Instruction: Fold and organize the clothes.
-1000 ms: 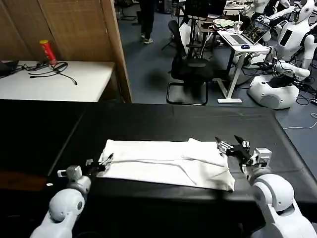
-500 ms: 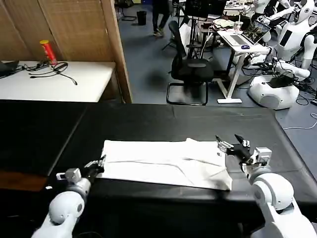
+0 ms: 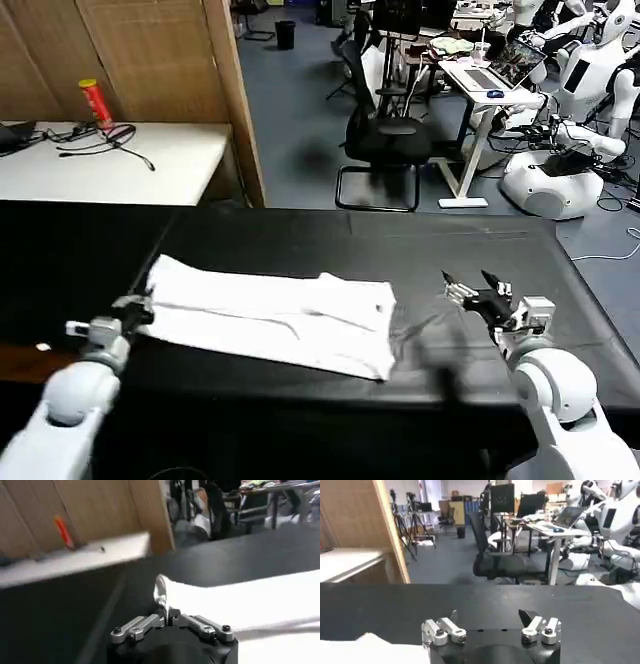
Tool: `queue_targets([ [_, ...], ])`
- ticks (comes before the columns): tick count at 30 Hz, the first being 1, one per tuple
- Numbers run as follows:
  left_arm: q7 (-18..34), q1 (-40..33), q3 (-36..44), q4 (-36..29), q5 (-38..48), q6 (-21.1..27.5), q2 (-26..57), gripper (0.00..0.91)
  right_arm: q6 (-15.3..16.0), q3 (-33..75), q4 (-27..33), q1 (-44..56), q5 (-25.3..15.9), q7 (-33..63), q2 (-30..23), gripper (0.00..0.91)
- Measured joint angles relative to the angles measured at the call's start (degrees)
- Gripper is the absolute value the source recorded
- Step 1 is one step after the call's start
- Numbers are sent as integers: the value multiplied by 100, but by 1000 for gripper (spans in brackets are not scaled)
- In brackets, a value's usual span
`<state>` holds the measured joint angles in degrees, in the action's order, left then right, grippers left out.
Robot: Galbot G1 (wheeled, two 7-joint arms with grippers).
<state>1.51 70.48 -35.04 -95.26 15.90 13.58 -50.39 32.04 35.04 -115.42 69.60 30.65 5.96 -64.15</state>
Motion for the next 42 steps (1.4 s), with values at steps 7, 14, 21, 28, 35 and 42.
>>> queue_targets([
  [7,102,234,44,-184,-225,126,195,0,-45,-43,10,64,-176,-15,-156,878],
  [14,267,374,352,-1060,164,670,-257,0,-83,13,-64,209,-269,-26,-266,878],
  [21,555,199,930,-1937,860,1059,-764,0,-107,116,-133,363,-318,-28,-323,878],
  [28,820,-10,1630,-2420,1327,1298,-1193,0,-107,174,-197,467,-426,-27,-400,878],
  [35,850,-193,2255,-2582,1434,1400,-1502,0,-108,162,-234,527,-556,-30,-506,878],
  [42,855,-347,2661,-2485,1439,1419,-1710,0,-122,137,-251,554,-678,-59,-552,878],
])
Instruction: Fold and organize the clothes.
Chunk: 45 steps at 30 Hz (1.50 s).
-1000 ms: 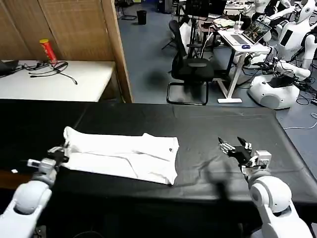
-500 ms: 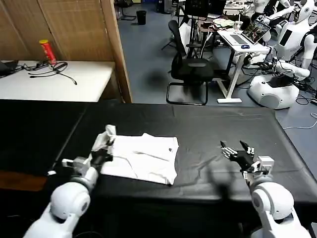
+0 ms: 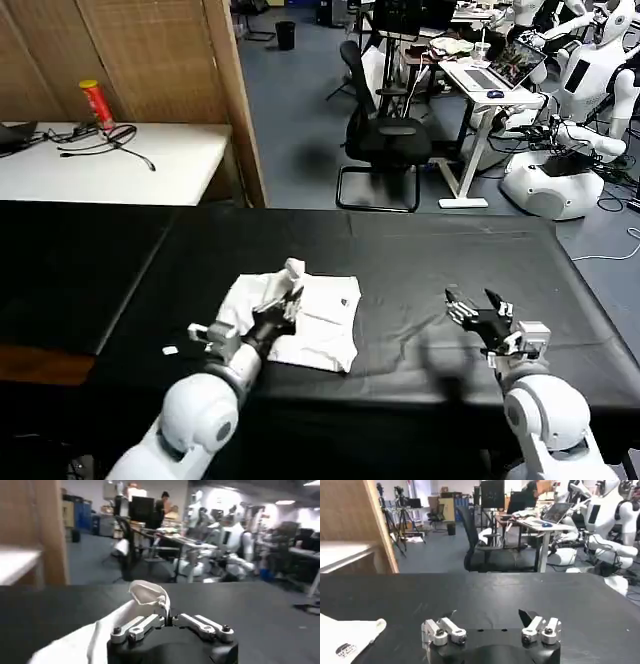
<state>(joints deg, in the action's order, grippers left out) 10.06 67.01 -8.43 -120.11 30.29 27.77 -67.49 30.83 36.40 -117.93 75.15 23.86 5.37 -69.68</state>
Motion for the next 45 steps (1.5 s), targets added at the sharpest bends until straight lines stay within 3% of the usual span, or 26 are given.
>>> queue_targets([
  [12,-3,-176,355,518,-185,-73,-466,0,-78,-133,-9,-32,4,-158,131,878],
  [13,-9,-176,365,567,-208,-76,-501,575,-78,-150,-3,-37,2,-159,138,878],
  [14,-11,-171,374,621,-229,-79,-527,878,-81,-174,13,-49,-8,-162,146,878],
  [25,-290,-178,399,928,-112,-330,-930,878,-238,-504,108,-184,26,-469,270,878],
  [31,-459,-134,166,605,-495,-580,-843,878,-314,-969,35,-353,194,-804,528,878],
  [39,-440,86,-617,251,-897,-778,-127,878,-513,-2254,118,-874,-310,-1541,1120,878],
  [45,-432,332,-958,229,-1162,-819,-58,878,-520,-3359,295,-1691,-365,-1651,1402,878],
])
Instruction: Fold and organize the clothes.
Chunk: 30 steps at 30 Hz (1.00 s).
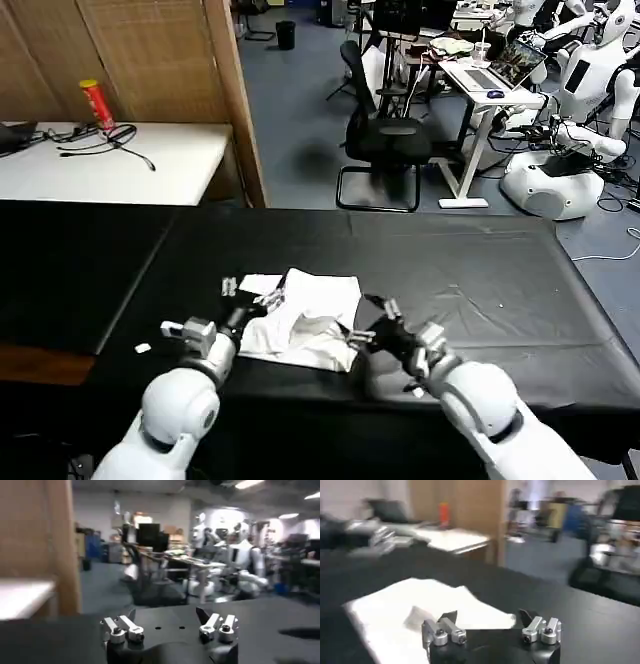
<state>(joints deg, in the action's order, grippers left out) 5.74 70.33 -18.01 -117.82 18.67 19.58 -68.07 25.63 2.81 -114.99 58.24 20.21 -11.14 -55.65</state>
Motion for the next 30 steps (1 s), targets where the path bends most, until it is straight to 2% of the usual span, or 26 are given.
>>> queue_targets([
  [5,16,128,-123,62,-115,-18,-39,878,20,-760,246,-702,-9,11,-15,878],
  [6,18,145,-147,64,-124,-24,-39,878,22,-885,307,-820,-13,7,-34,839],
  [8,21,208,-216,65,-125,-31,-32,878,37,-1077,398,-976,-17,6,-71,575],
  [9,22,232,-245,65,-126,-34,-25,878,41,-1154,443,-1026,-27,5,-80,322],
  [12,24,296,-304,84,-137,-51,-12,878,43,-1280,517,-1093,-51,5,-89,98],
  [18,28,377,-320,120,-193,-83,-55,878,39,-1328,557,-1095,-107,95,-129,20],
  [29,25,433,-360,255,-229,-215,-77,878,47,-827,2,-394,-209,207,261,20],
  [30,22,423,-359,271,-229,-229,-77,878,58,-757,-62,-285,-208,204,307,59],
])
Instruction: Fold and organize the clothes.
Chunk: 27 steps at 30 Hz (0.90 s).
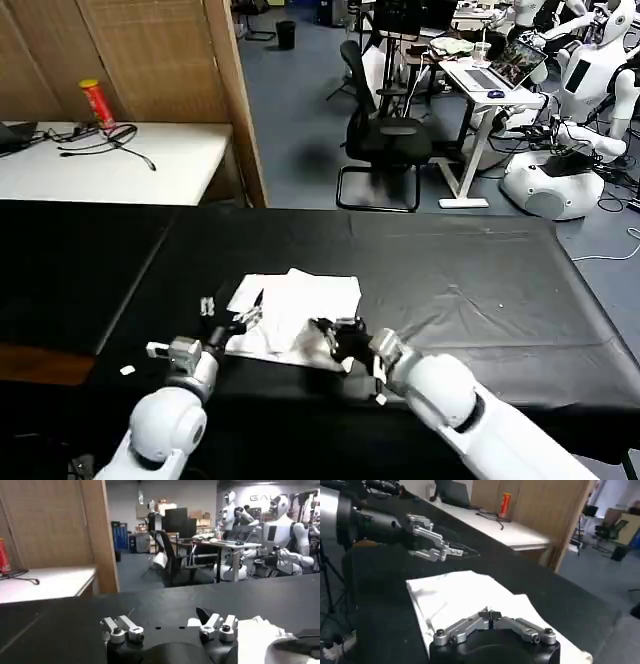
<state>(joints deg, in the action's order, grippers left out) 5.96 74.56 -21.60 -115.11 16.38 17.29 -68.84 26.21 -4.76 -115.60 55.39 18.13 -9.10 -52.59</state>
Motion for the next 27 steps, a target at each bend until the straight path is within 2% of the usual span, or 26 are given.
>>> queue_targets([
  [1,-2,-13,-2,26,2,-21,0,878,23,76,-64,112,2,3,55,107],
  [2,-2,-27,-6,58,6,-40,0,878,52,150,-114,224,5,13,101,332],
  [3,-3,-36,-9,81,10,-56,0,878,80,231,-170,351,10,25,146,878],
  [6,-2,-79,-22,173,36,-150,-4,878,115,482,-282,725,36,84,240,878],
  [9,-17,-148,-39,284,67,-229,-20,878,209,728,-399,1078,211,258,242,878],
  [15,-141,-237,-163,565,352,-323,-81,878,198,1323,-640,1614,491,513,180,878],
  [27,-372,-393,-350,1153,1488,-294,-173,878,157,2187,-946,2096,604,638,-460,878],
])
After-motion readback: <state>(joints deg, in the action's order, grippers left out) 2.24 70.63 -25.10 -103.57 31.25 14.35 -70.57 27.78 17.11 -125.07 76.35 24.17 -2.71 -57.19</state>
